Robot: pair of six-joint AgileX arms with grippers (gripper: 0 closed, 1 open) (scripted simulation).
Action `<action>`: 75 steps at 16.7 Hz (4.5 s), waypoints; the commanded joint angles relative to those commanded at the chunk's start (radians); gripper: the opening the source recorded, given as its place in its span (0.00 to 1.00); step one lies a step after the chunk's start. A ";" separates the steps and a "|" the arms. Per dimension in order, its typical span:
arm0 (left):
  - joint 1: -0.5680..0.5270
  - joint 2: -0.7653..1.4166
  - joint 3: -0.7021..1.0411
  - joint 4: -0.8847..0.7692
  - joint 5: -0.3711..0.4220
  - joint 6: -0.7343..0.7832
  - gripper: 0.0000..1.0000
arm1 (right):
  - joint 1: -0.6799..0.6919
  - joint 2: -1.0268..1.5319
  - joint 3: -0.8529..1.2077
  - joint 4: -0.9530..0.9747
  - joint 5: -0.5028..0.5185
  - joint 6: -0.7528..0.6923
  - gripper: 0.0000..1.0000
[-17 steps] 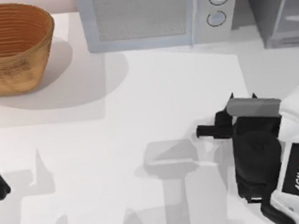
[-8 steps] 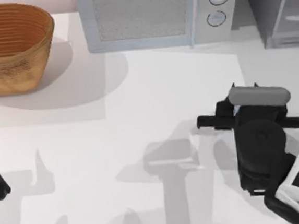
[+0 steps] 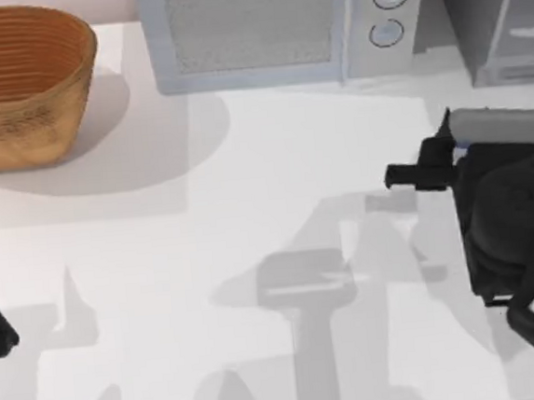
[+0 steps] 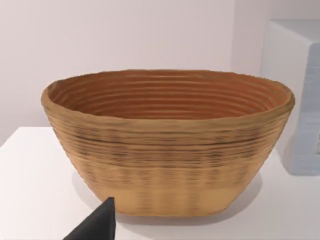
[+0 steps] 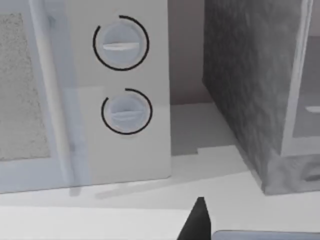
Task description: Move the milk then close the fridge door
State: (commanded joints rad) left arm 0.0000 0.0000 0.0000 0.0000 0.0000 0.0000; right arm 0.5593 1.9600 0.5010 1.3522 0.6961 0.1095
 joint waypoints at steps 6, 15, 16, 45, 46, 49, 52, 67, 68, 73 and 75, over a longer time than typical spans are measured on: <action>0.000 0.000 0.000 0.000 0.000 0.000 1.00 | -0.334 -0.279 -0.062 -0.138 -0.429 -0.062 0.00; 0.000 0.000 0.000 0.000 0.000 0.000 1.00 | -0.545 -0.455 -0.111 -0.238 -0.657 -0.094 0.00; 0.000 0.000 0.000 0.000 0.000 0.000 1.00 | -0.541 -0.452 -0.106 -0.236 -0.654 -0.092 0.00; 0.000 0.000 0.000 0.000 0.000 0.000 1.00 | -0.762 0.301 0.763 -0.458 -0.886 -0.115 0.00; 0.000 0.000 0.000 0.000 0.000 0.000 1.00 | -0.762 0.301 0.763 -0.458 -0.886 -0.115 0.00; 0.000 0.000 0.000 0.000 0.000 0.000 1.00 | -0.762 0.301 0.763 -0.458 -0.886 -0.115 0.23; 0.000 0.000 0.000 0.000 0.000 0.000 1.00 | -0.762 0.301 0.763 -0.458 -0.886 -0.115 0.45; 0.000 0.000 0.000 0.000 0.000 0.000 1.00 | -0.762 0.301 0.763 -0.458 -0.886 -0.115 1.00; 0.000 0.000 0.000 0.000 0.000 0.000 1.00 | -0.760 0.300 0.763 -0.458 -0.886 -0.115 1.00; 0.000 0.000 0.000 0.000 0.000 0.000 1.00 | -0.757 0.197 0.707 -0.497 -0.871 -0.110 1.00; 0.000 0.000 0.000 0.000 0.000 0.000 1.00 | -0.750 0.082 0.645 -0.540 -0.859 -0.108 1.00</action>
State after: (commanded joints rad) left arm 0.0000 0.0000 0.0000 0.0000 0.0000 0.0000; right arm -0.1907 2.0418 1.1462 0.8120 -0.1630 0.0019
